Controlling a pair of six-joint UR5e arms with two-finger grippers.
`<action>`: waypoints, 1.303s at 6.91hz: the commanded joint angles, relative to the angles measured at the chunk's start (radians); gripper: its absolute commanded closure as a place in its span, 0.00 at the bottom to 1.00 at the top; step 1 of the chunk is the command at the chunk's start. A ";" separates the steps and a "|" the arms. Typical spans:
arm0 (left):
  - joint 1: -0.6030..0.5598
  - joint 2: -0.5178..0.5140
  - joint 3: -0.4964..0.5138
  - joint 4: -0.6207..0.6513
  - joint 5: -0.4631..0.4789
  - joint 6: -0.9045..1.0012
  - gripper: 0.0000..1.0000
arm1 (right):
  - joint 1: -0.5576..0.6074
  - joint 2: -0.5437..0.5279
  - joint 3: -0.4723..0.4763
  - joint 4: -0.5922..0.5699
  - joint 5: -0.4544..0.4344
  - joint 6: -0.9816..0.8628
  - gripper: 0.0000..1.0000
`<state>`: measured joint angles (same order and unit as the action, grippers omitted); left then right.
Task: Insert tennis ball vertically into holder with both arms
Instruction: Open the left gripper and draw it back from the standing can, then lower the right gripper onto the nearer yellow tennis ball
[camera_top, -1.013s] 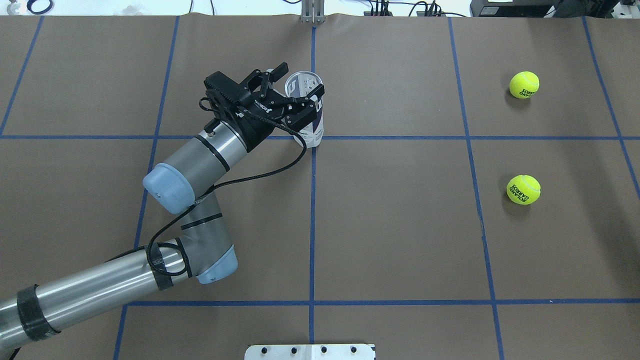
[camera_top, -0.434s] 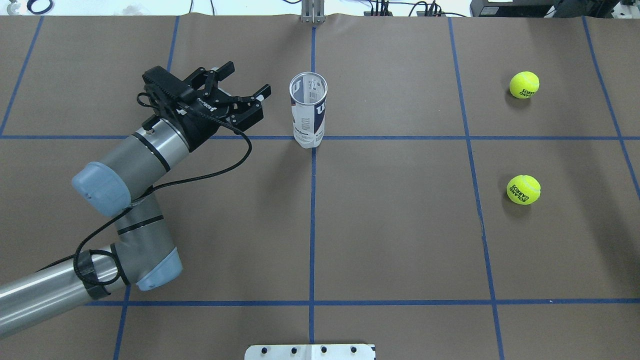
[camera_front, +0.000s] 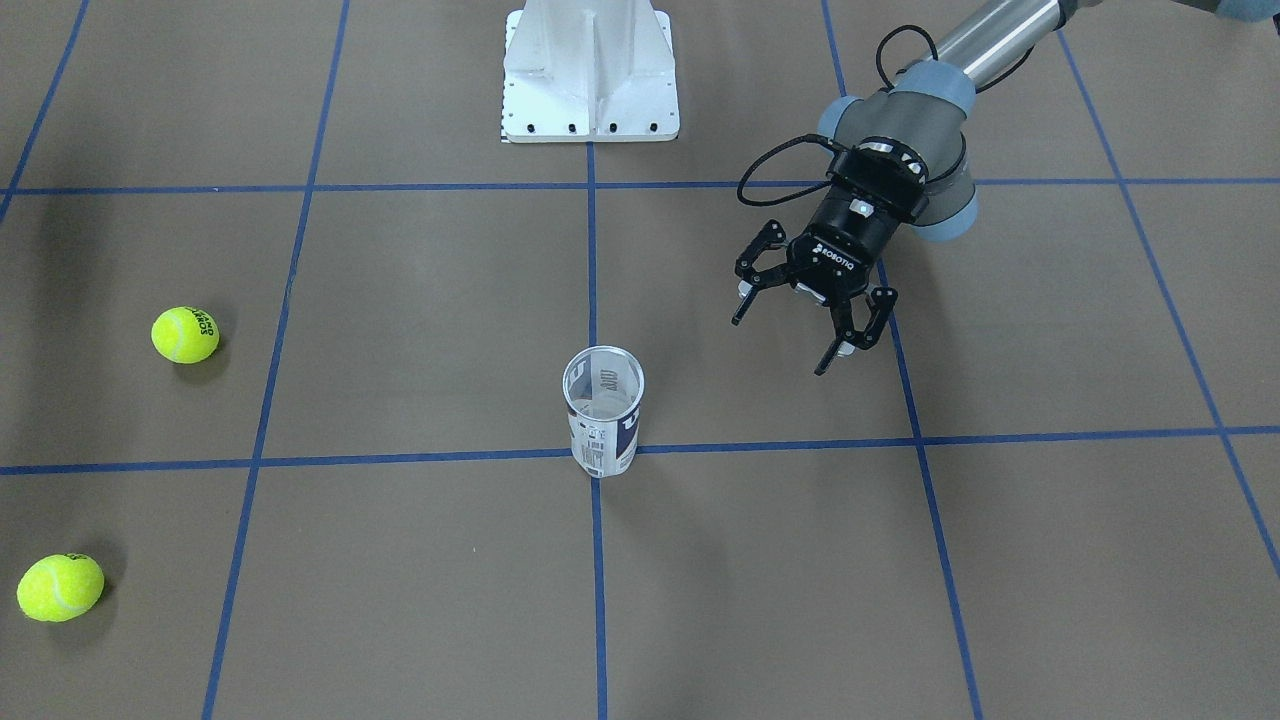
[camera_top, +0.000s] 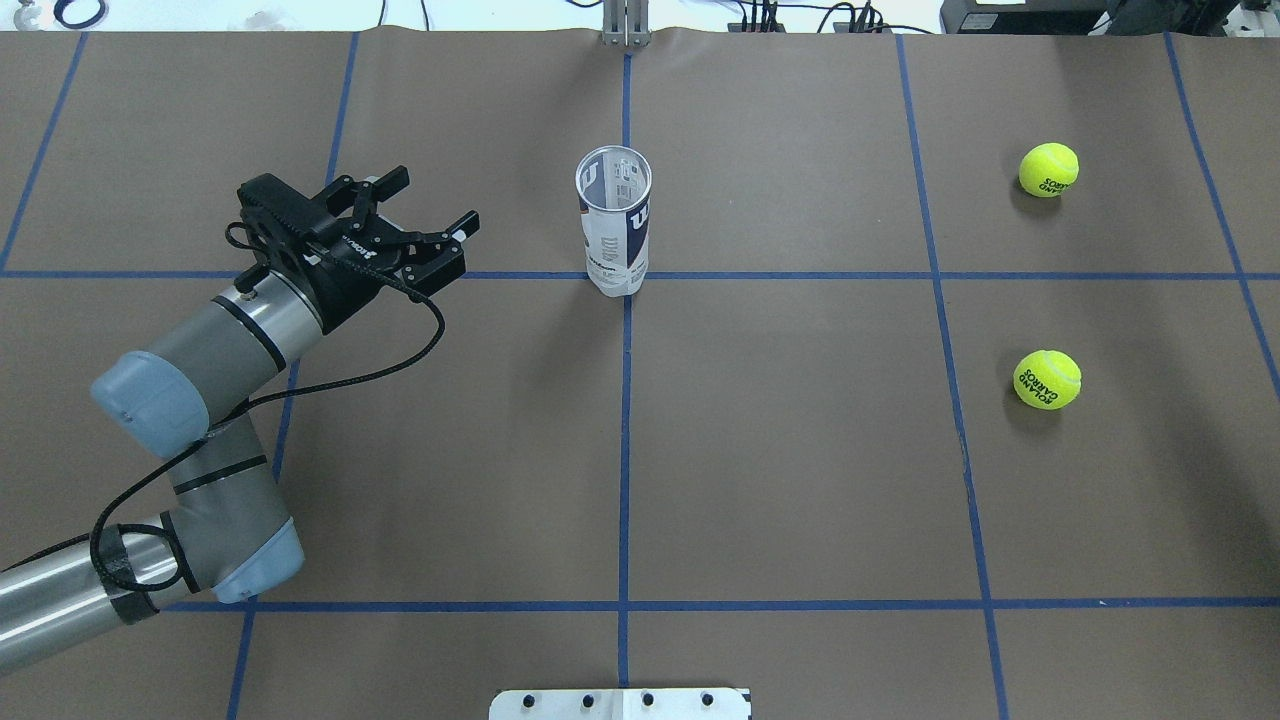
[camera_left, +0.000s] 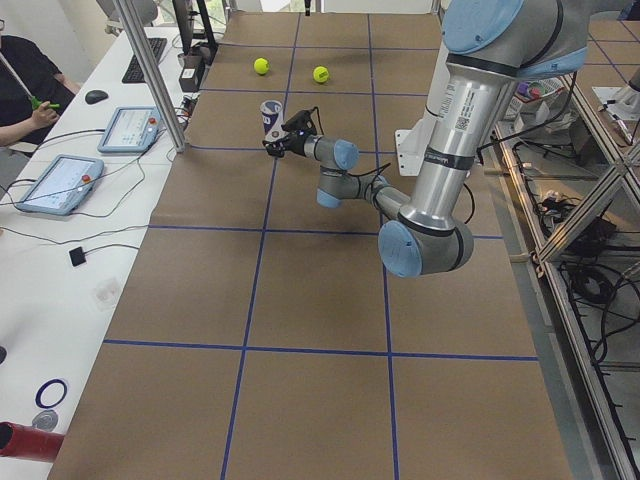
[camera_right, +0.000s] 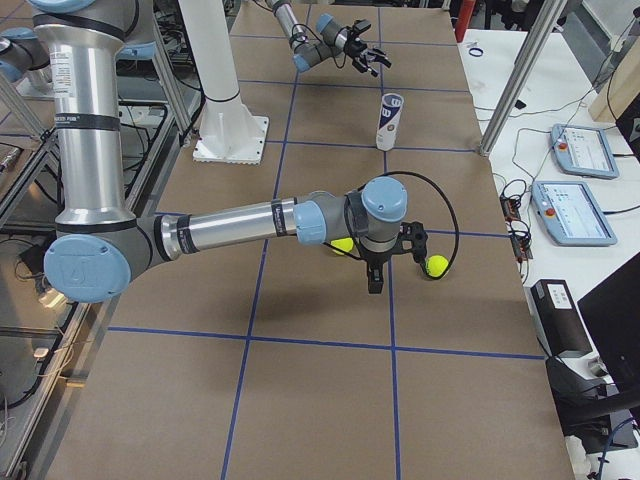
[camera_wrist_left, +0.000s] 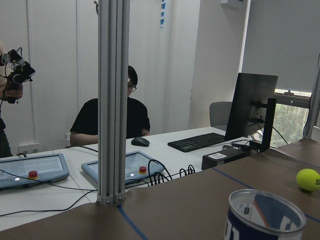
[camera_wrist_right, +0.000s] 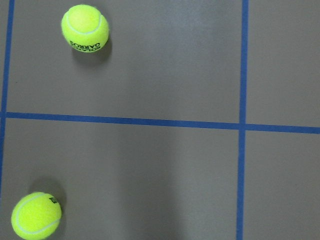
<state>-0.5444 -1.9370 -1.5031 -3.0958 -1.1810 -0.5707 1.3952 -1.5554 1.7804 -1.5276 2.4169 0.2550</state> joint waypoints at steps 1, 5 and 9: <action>0.004 0.006 0.020 0.000 0.000 0.000 0.01 | -0.219 0.006 0.014 0.198 -0.074 0.334 0.01; 0.004 0.007 0.033 -0.001 0.000 0.003 0.01 | -0.384 0.001 -0.035 0.300 -0.130 0.389 0.01; 0.004 0.007 0.053 -0.009 0.004 0.003 0.01 | -0.462 0.009 -0.079 0.300 -0.131 0.391 0.01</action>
<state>-0.5400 -1.9308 -1.4513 -3.1040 -1.1776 -0.5676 0.9605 -1.5489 1.7113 -1.2283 2.2862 0.6453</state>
